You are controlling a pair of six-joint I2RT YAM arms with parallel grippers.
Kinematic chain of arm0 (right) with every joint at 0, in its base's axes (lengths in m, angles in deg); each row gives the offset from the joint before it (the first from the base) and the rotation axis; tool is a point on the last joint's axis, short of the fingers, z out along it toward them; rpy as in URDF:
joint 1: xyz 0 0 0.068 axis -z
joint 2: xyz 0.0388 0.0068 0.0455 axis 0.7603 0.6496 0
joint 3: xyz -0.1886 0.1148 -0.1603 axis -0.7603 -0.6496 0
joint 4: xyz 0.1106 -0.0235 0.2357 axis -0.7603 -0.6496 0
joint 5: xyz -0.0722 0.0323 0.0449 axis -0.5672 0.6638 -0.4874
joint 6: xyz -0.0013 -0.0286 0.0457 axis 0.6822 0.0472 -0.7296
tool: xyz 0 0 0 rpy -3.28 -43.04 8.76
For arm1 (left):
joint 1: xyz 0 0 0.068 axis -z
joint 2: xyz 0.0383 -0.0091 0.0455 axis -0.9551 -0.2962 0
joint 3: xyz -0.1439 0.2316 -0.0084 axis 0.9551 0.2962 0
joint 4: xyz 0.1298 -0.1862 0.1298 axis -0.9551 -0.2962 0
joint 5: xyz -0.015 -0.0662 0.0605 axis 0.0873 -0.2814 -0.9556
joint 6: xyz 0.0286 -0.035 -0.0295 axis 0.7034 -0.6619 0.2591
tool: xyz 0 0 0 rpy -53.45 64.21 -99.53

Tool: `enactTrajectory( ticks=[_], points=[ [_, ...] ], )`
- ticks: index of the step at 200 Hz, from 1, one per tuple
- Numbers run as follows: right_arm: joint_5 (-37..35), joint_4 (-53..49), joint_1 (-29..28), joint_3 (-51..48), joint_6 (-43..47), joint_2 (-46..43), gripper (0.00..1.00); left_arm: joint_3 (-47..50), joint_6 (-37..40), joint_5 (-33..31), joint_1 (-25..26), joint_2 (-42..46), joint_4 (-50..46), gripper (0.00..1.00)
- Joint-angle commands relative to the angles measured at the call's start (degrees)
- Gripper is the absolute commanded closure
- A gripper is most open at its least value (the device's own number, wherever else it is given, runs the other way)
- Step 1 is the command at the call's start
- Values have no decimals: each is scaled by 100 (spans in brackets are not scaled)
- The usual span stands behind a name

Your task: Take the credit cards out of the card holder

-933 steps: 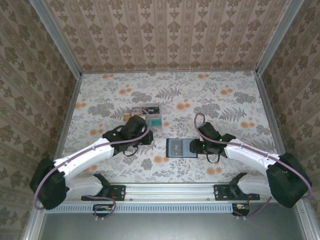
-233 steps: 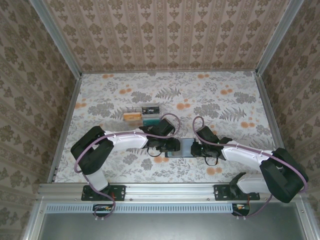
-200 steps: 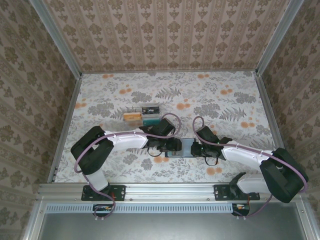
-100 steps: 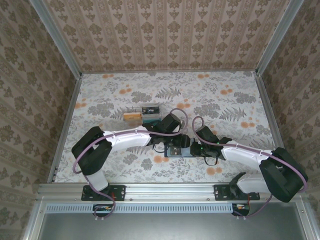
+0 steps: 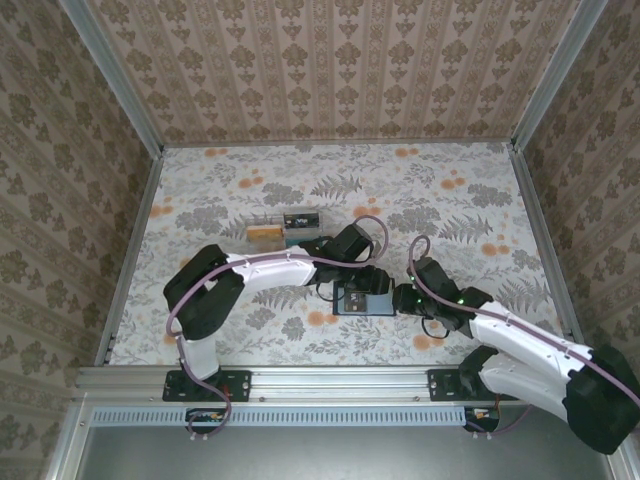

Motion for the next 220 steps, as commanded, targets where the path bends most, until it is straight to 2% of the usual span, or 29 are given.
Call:
enactTrajectory(
  ticks=[1,21,56,71,85,116,167,220],
  points=[
    [-62,-305,47,-85,-35,-107,74,6,92,-62,4,244,-45,48],
    [233,-102,46,-21,-27,-42,74,255,6,-309,-63,503,-80,52],
    [951,484,29,247,-25,364,74,928,-99,-661,-265,1054,-147,66],
    [1240,716,12,421,18,684,76,1165,-119,-825,-317,1233,-281,81],
    [1451,818,-28,606,70,1041,79,1334,-139,-941,-368,1327,-391,100],
    [1829,1085,-102,905,98,1749,81,1548,-173,-1022,-407,1310,-391,100],
    [1894,1026,-105,1216,106,2708,86,1546,-216,-904,-397,1023,-230,100],
    [1759,968,-85,1124,53,2803,83,1506,-244,-879,-333,857,-186,100]
  ],
)
